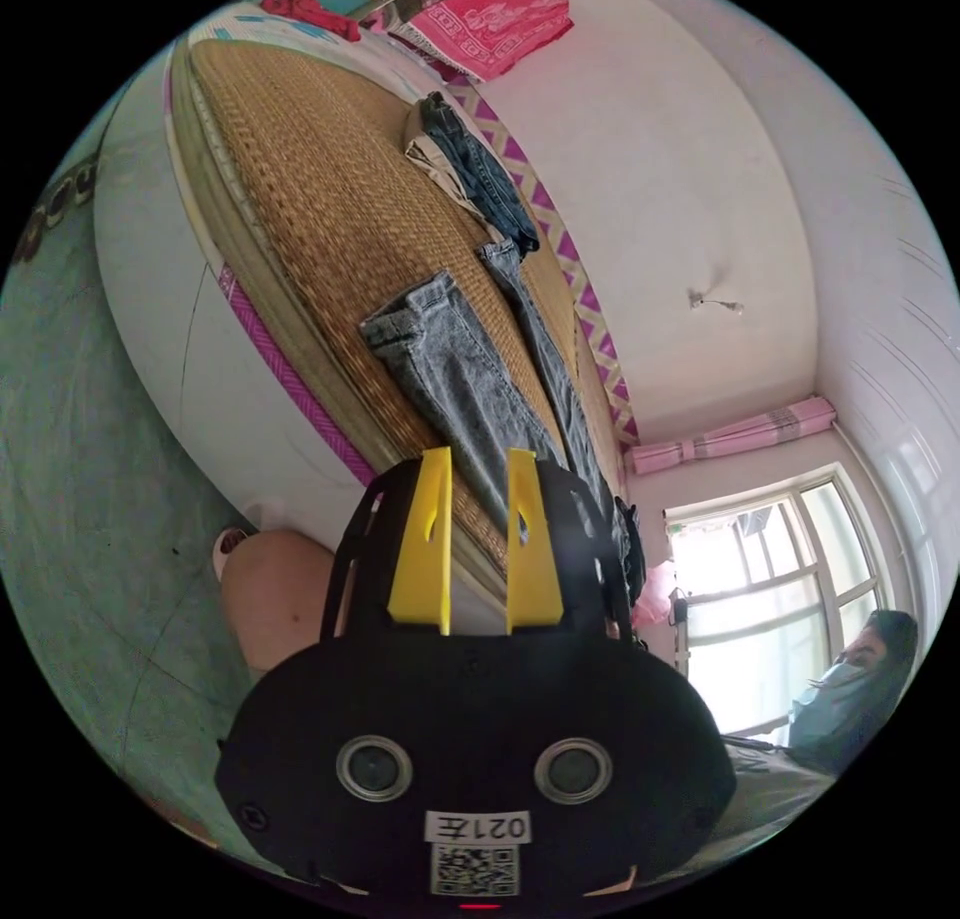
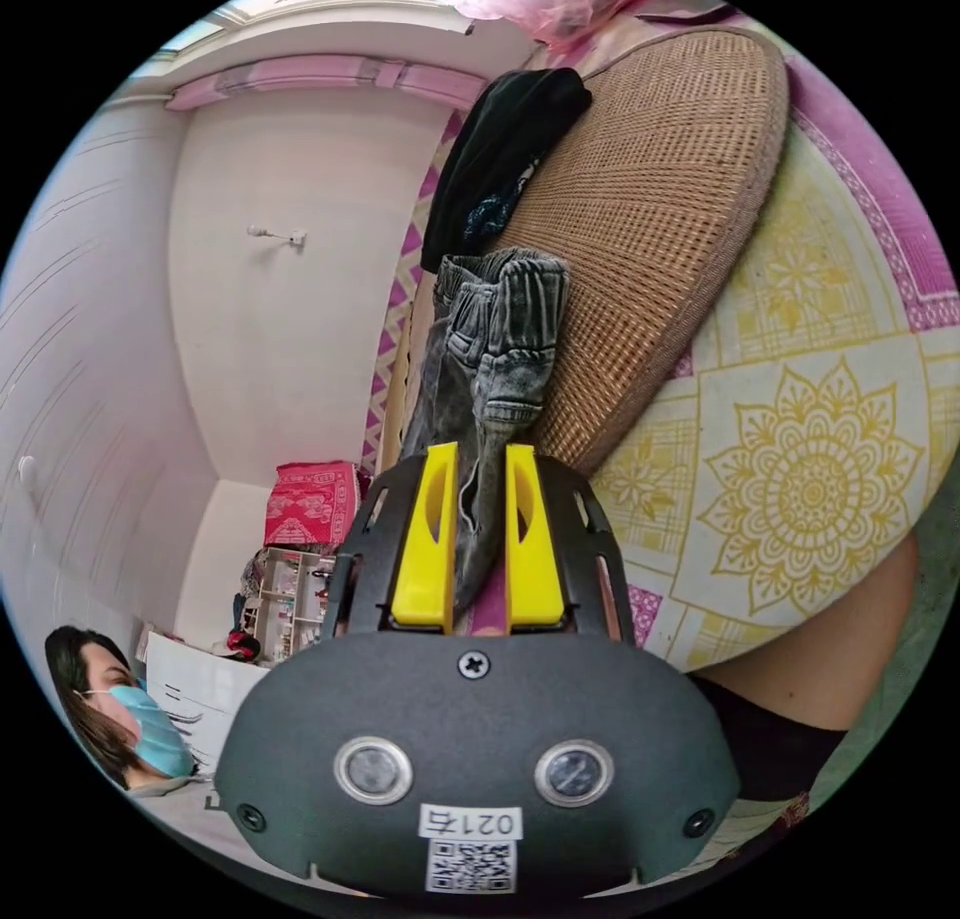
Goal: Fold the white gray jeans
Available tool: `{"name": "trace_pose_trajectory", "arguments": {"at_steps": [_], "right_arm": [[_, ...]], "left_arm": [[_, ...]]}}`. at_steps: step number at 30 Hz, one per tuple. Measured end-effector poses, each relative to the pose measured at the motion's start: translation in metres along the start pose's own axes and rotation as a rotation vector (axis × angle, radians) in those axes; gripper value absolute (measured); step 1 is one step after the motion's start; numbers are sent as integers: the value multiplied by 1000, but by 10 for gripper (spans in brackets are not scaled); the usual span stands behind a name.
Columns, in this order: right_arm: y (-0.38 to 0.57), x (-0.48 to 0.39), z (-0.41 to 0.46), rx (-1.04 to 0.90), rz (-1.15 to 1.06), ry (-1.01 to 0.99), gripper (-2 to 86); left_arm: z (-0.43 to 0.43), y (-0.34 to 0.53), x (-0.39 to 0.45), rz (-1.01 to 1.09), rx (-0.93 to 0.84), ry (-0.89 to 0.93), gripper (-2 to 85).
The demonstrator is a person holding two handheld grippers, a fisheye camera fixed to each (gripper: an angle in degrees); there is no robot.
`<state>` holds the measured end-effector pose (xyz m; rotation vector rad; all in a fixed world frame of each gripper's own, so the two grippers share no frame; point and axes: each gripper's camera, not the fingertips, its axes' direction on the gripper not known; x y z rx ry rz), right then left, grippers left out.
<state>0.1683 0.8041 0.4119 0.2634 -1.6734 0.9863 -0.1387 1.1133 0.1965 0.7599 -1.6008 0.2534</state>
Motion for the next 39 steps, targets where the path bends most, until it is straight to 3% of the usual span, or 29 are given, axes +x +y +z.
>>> {"name": "trace_pose_trajectory", "arguments": {"at_steps": [7,10,14,17,23,31,35,39], "right_arm": [[24,18,27,-18,-54,63,59],[34,34,33,-19,-50,43,26],[44,50,38,-45,-47,-51,5],[43,52,38,-73,-14,-166,1],[-12,-16,78,-148,-106,-250,-1],[-129,-103,253,-253,-224,-110,0],[-184,-74,379,-271,-172,54,-1],[-199,-23,449,-287,-114,117,-2]], "left_arm": [[33,11,-6,-13,-24,1,61],[50,18,-10,-15,-32,-39,4],[58,27,-3,32,-20,-5,-7],[55,30,35,159,-15,14,-9],[100,-26,165,448,-111,-133,-10],[304,-200,260,501,-359,-335,-10],[428,-254,251,464,-458,-435,-9],[527,-268,197,344,-491,-488,-9]]}}
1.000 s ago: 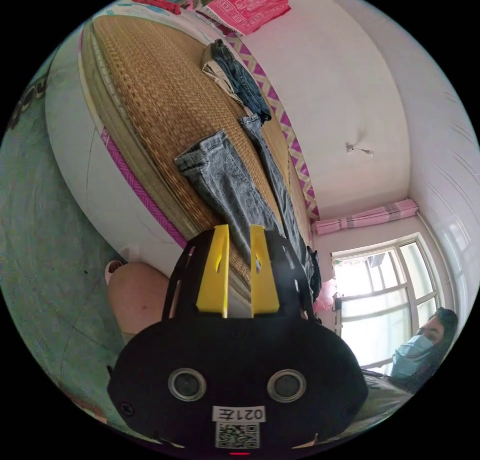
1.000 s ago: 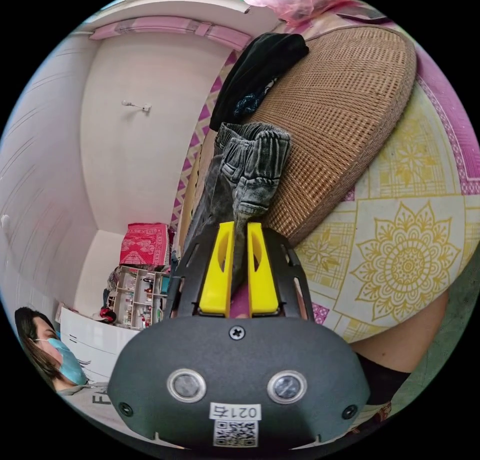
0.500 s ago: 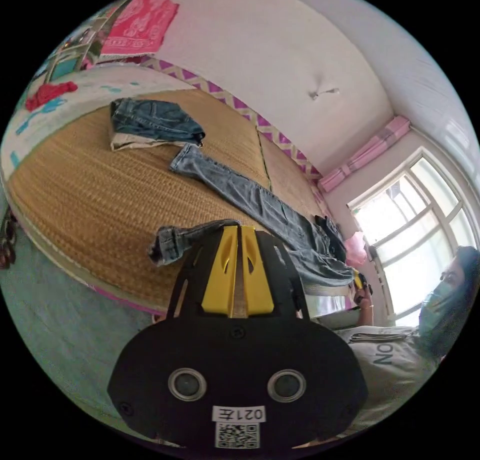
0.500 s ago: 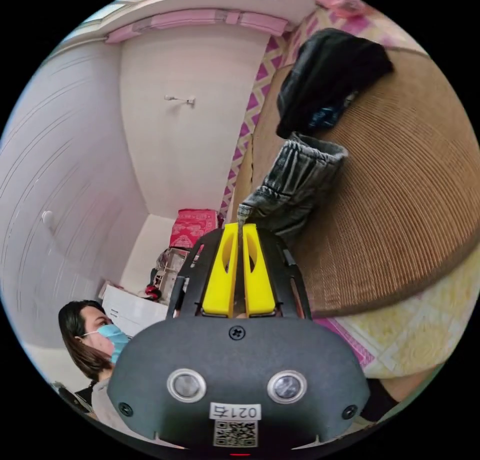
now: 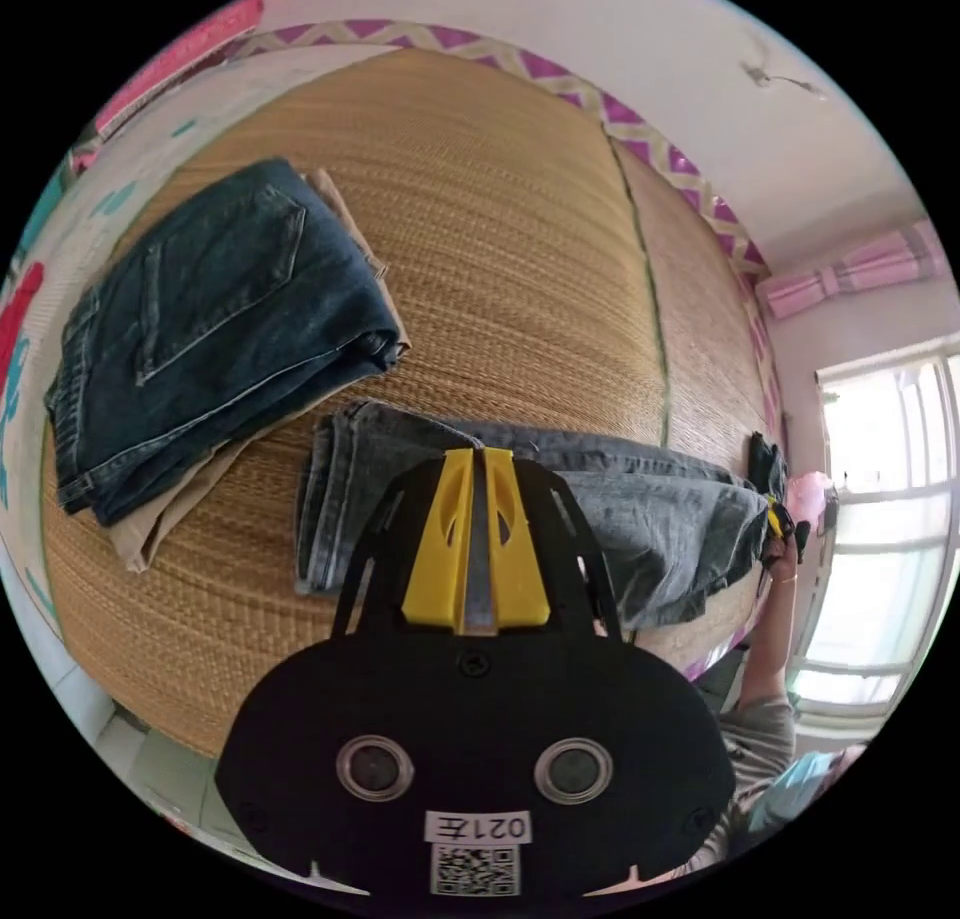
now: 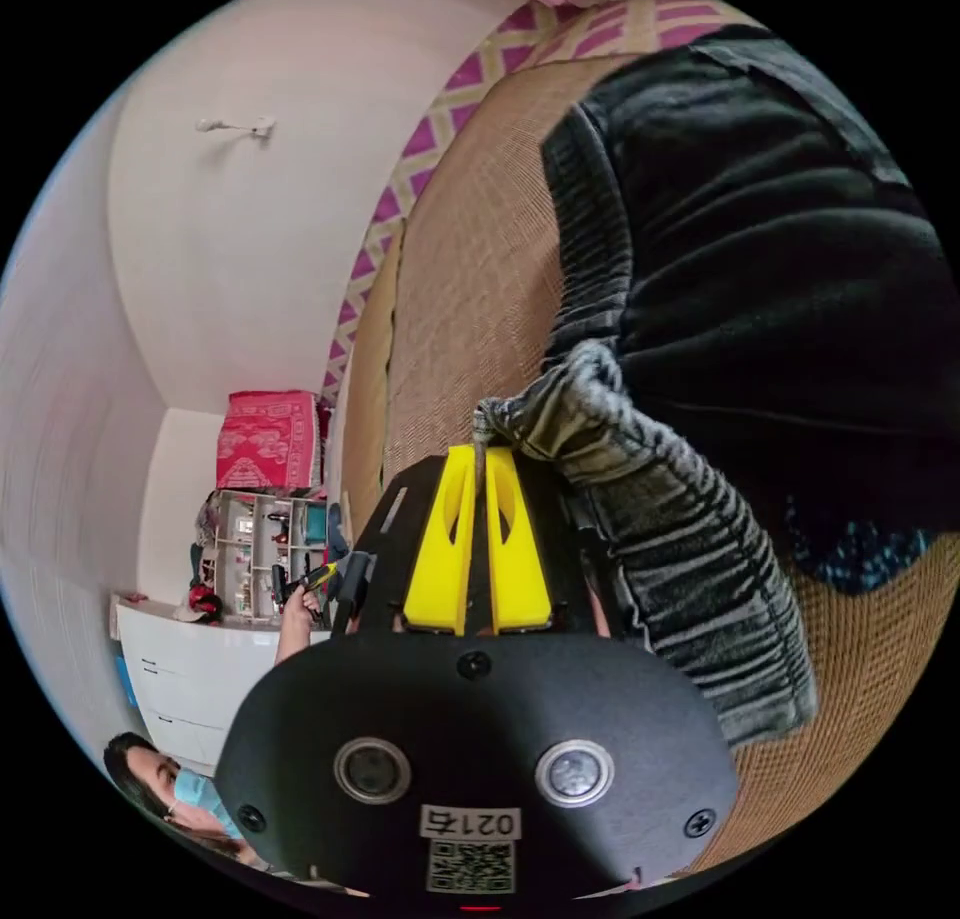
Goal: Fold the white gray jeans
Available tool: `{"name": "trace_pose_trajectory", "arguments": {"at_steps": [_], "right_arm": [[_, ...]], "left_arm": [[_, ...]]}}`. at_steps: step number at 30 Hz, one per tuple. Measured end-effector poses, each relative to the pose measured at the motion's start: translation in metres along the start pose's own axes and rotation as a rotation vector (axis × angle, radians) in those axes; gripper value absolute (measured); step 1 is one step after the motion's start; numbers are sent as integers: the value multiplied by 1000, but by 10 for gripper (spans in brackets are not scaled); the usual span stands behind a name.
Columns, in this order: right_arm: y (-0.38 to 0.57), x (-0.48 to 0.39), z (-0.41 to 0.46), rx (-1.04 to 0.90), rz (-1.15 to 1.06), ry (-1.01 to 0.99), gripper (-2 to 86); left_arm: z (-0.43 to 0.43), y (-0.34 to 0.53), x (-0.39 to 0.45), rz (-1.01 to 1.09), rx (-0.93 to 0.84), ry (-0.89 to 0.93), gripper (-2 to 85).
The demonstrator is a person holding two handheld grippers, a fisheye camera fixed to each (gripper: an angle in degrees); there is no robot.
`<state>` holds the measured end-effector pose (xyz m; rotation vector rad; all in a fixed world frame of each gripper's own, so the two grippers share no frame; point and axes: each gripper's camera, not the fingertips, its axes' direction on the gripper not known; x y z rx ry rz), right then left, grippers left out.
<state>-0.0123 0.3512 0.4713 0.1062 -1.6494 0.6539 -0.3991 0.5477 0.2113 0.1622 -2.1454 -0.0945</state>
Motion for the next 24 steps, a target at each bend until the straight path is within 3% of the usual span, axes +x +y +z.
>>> {"name": "trace_pose_trajectory", "arguments": {"at_steps": [6,9,16,19,24], "right_arm": [[24,9,2,15,-86,-109,14],[53,8,-20,43,-144,-271,35],[145,-19,-44,18,-294,-410,11],[176,-22,-39,-20,-299,-438,0],[214,-31,-34,-82,-310,-452,-4]], "left_arm": [[-6,23,-51,-85,193,-13,-6],[-14,59,-62,24,265,69,4],[37,127,-61,123,106,-146,95],[47,142,-55,134,109,-273,96],[51,154,-57,151,101,-268,48]]}}
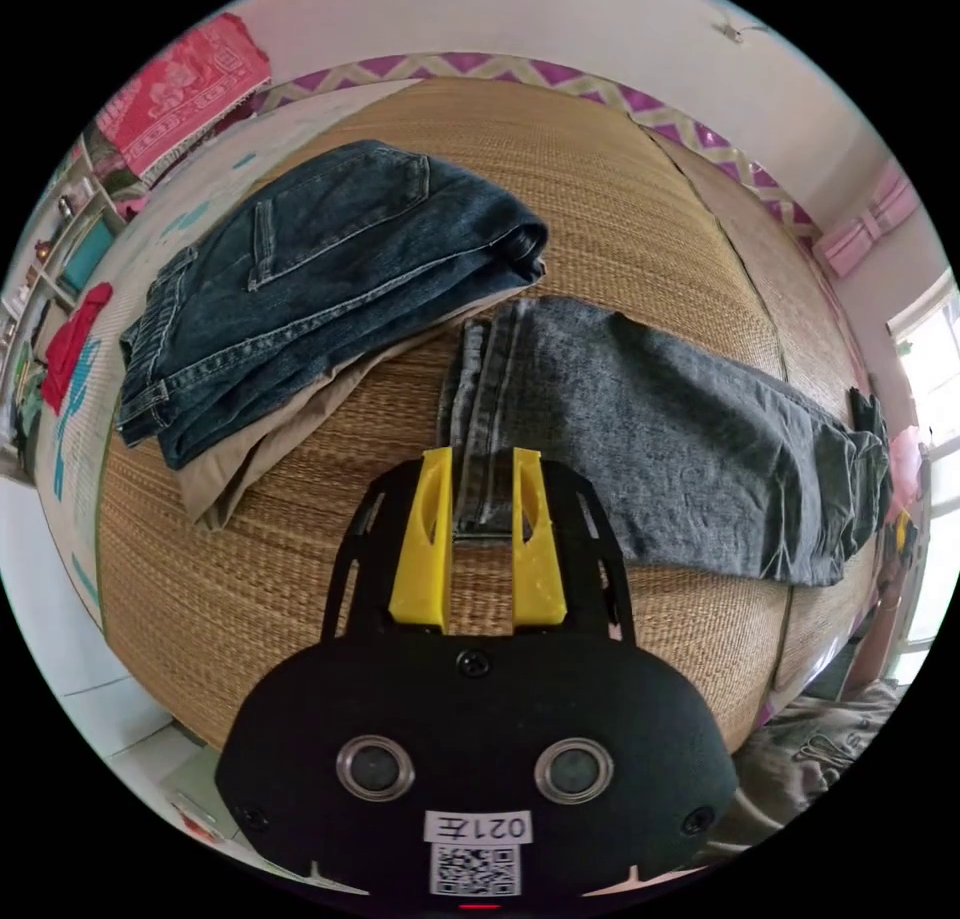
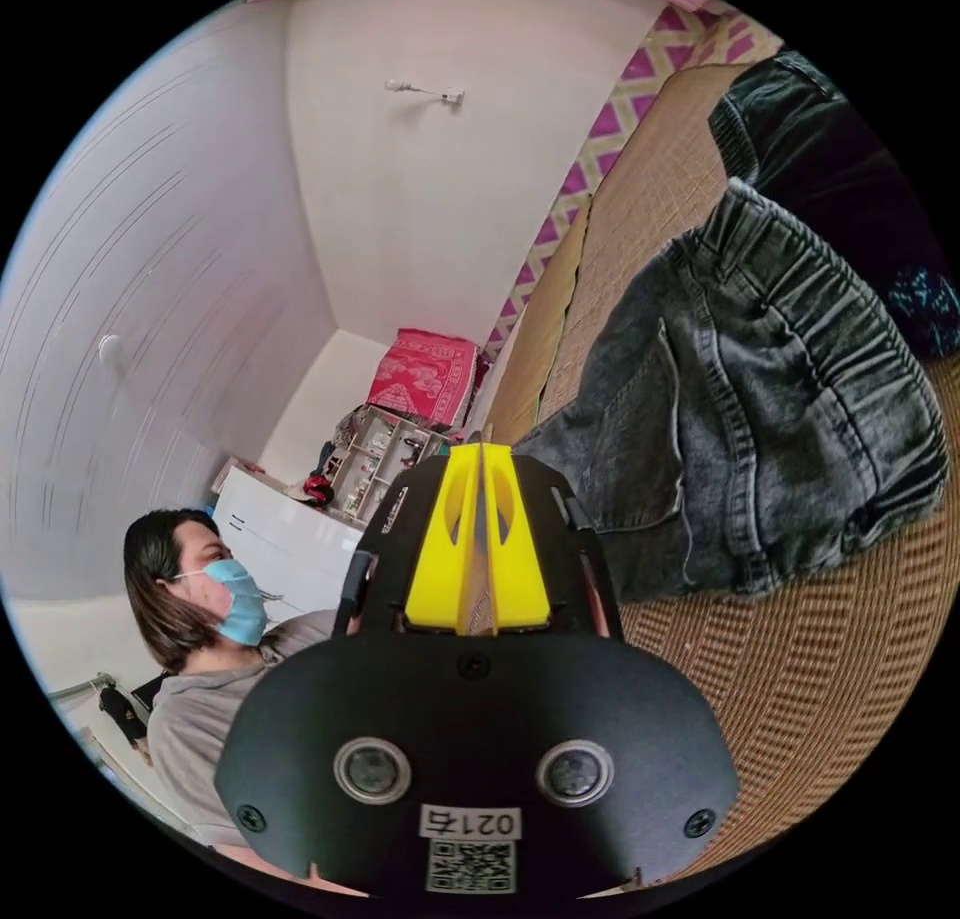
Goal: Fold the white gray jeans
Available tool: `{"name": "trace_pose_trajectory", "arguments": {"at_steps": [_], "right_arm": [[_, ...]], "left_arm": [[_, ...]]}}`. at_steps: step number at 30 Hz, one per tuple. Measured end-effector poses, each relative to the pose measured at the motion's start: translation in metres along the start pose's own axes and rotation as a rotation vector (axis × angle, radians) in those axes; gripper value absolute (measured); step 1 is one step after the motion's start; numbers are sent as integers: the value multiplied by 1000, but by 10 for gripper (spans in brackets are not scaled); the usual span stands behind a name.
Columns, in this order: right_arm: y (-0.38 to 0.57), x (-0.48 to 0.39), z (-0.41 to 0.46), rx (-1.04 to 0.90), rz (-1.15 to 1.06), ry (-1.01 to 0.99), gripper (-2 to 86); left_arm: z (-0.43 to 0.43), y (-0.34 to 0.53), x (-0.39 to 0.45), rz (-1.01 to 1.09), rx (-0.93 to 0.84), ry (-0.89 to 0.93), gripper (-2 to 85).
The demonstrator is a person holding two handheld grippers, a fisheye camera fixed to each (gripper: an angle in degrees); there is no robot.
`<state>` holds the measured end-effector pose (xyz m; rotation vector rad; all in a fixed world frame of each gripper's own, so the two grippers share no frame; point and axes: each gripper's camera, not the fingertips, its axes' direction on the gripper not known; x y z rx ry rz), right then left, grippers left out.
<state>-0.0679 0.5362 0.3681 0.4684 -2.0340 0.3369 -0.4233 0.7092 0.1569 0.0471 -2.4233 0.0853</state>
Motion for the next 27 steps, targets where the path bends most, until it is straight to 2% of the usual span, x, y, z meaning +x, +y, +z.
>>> {"name": "trace_pose_trajectory", "arguments": {"at_steps": [1,6,11,13,16,20,27], "right_arm": [[6,-7,2,-9,-7,6,-5],[28,-31,9,-54,-54,13,-6],[42,-28,23,-106,-42,30,-6],[45,-28,20,-102,-33,-5,-6],[49,-31,12,-93,-32,-3,-6],[53,-26,7,-86,-19,-10,-6],[61,-33,2,-99,-14,-37,-7]], "left_arm": [[-9,5,1,13,24,4,16],[-47,32,-9,20,161,19,-5],[-6,53,-62,-89,92,72,-5],[-26,68,-80,-115,191,113,-6],[-60,84,-85,-36,296,56,-8],[-33,86,-93,12,153,-39,-9],[-30,102,-140,-1,152,-55,-9]]}}
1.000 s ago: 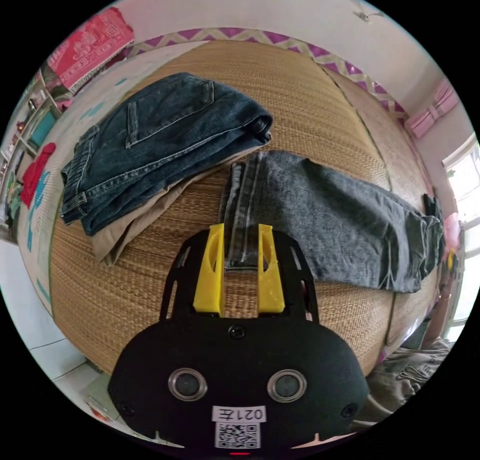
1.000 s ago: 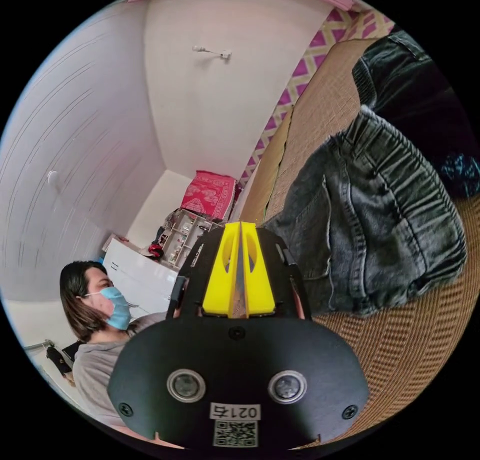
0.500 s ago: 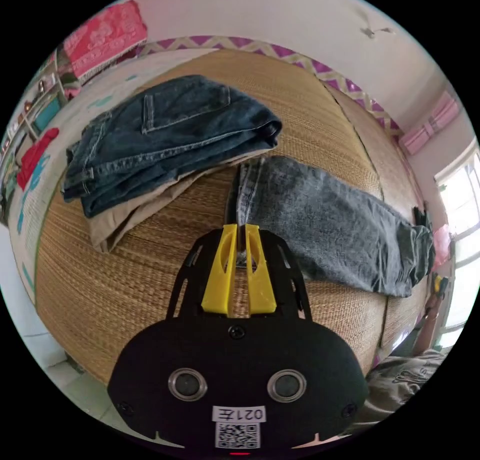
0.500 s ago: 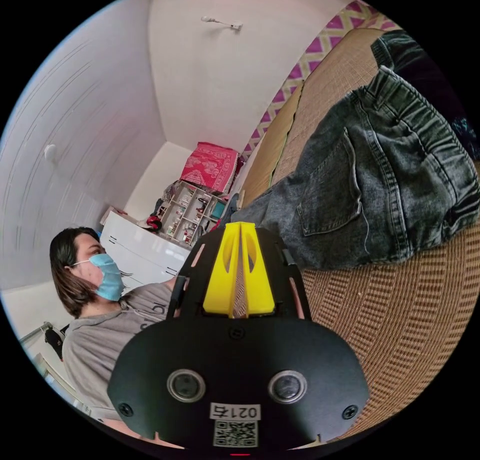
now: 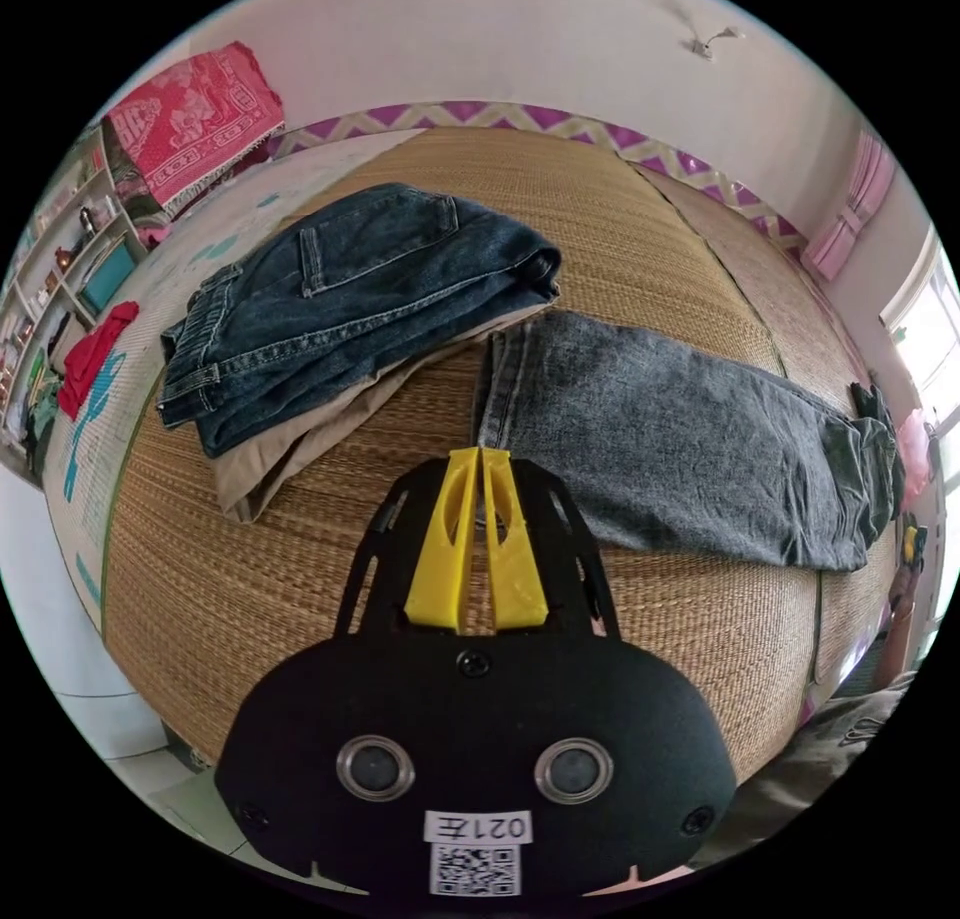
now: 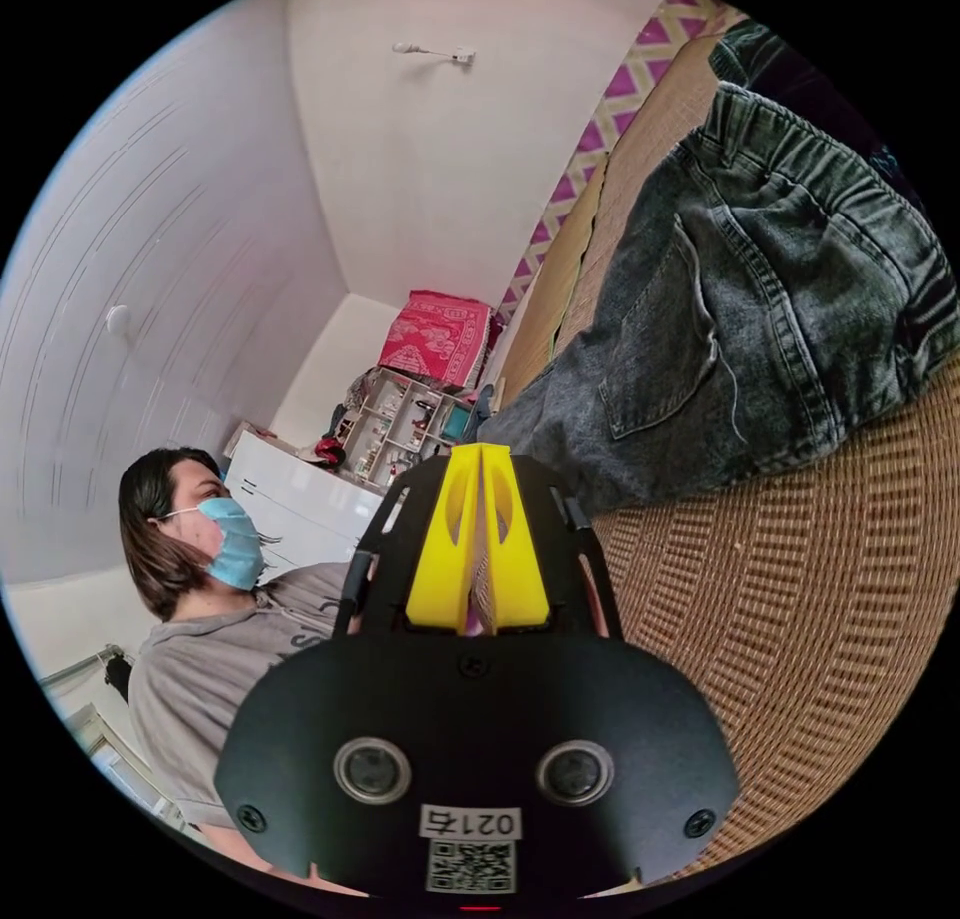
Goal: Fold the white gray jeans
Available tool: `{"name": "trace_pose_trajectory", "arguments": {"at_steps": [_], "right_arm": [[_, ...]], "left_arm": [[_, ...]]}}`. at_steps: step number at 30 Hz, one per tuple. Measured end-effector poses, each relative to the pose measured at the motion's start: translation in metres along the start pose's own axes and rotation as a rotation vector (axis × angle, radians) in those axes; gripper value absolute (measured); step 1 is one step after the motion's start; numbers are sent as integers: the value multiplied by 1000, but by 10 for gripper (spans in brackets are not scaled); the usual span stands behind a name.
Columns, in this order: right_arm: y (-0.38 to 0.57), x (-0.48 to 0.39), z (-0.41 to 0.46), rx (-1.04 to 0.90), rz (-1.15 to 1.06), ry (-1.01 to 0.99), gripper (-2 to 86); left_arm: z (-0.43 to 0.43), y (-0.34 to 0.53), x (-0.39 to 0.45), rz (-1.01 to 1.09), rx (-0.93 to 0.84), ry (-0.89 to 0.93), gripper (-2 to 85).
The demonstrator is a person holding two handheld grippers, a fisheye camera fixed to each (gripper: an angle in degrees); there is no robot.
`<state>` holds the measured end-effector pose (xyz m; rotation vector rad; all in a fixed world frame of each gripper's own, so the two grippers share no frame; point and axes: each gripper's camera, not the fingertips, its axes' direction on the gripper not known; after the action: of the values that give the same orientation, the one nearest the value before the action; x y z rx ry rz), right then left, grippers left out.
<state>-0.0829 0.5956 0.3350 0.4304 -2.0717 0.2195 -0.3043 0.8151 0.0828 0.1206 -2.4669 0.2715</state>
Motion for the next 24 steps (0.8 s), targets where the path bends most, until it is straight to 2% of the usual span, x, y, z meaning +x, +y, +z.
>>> {"name": "trace_pose_trajectory", "arguments": {"at_steps": [3,7,12,16,20,24], "right_arm": [[4,-7,-8,-6,-7,-13,-7],[8,-22,-20,6,-48,-17,-7],[8,-34,-24,4,-62,-52,-7],[10,-41,-35,22,-51,-91,-7],[14,-44,-55,48,-42,-97,-7],[16,-39,-73,84,-14,-102,-7]], "left_arm": [[-23,21,-38,-102,64,-73,-7],[-42,62,-89,-211,122,280,19],[-19,93,-129,-463,60,444,133],[-27,99,-161,-589,85,526,160],[-25,88,-172,-612,57,590,150],[-15,92,-198,-713,110,622,61]]}}
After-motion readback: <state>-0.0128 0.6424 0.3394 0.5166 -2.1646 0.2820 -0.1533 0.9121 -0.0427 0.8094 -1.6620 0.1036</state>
